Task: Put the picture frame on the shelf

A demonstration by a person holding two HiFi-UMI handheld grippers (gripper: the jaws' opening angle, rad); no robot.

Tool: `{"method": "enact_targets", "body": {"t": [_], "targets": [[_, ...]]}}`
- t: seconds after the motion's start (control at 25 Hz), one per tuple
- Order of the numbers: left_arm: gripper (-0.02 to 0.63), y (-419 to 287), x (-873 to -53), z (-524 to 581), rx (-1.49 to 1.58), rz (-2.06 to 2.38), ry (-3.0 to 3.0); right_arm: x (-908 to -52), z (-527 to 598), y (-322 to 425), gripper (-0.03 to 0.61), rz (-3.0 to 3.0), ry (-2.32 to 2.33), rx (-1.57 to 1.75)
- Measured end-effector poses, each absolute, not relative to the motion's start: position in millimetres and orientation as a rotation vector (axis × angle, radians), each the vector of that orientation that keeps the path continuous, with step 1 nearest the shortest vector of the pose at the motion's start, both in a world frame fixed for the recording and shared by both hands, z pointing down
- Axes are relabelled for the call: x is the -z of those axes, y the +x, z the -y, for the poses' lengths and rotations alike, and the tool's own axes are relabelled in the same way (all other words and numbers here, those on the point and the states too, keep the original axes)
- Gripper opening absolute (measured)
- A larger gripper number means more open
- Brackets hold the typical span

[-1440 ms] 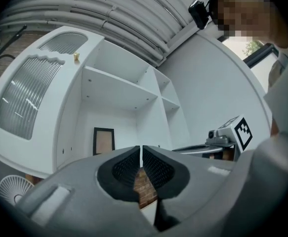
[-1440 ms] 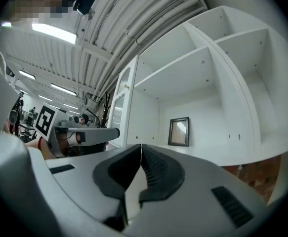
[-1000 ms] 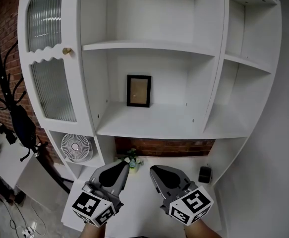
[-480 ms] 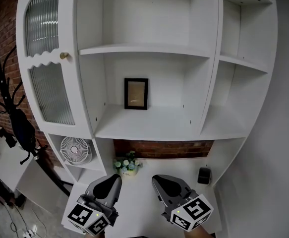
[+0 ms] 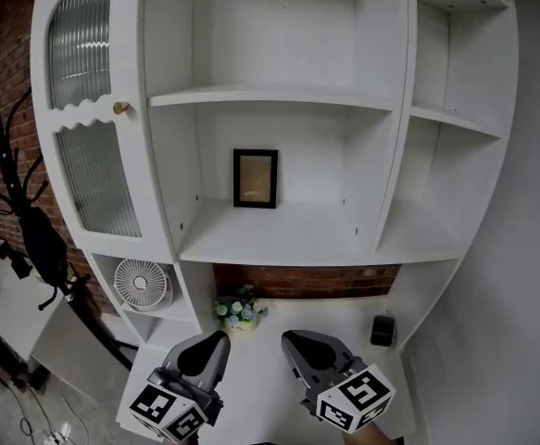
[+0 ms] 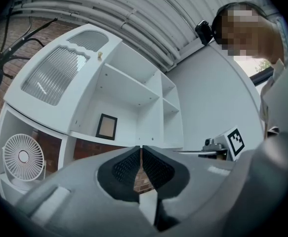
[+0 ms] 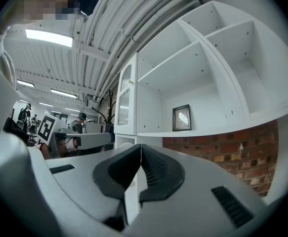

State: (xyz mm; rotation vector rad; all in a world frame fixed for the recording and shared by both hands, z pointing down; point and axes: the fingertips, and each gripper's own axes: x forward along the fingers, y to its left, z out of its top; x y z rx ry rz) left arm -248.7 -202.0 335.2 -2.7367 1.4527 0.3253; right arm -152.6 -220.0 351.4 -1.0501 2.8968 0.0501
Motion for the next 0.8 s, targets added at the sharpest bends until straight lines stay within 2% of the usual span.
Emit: {"method": "enact_targets", "body": {"t": [0.8], "targets": [[0.021,-244.5,-341.7,205.1,-0.307,-1.434,-2.760,-361.6,225.7,-155.4,0.015,-2.916,-1.076,-0.002]]}}
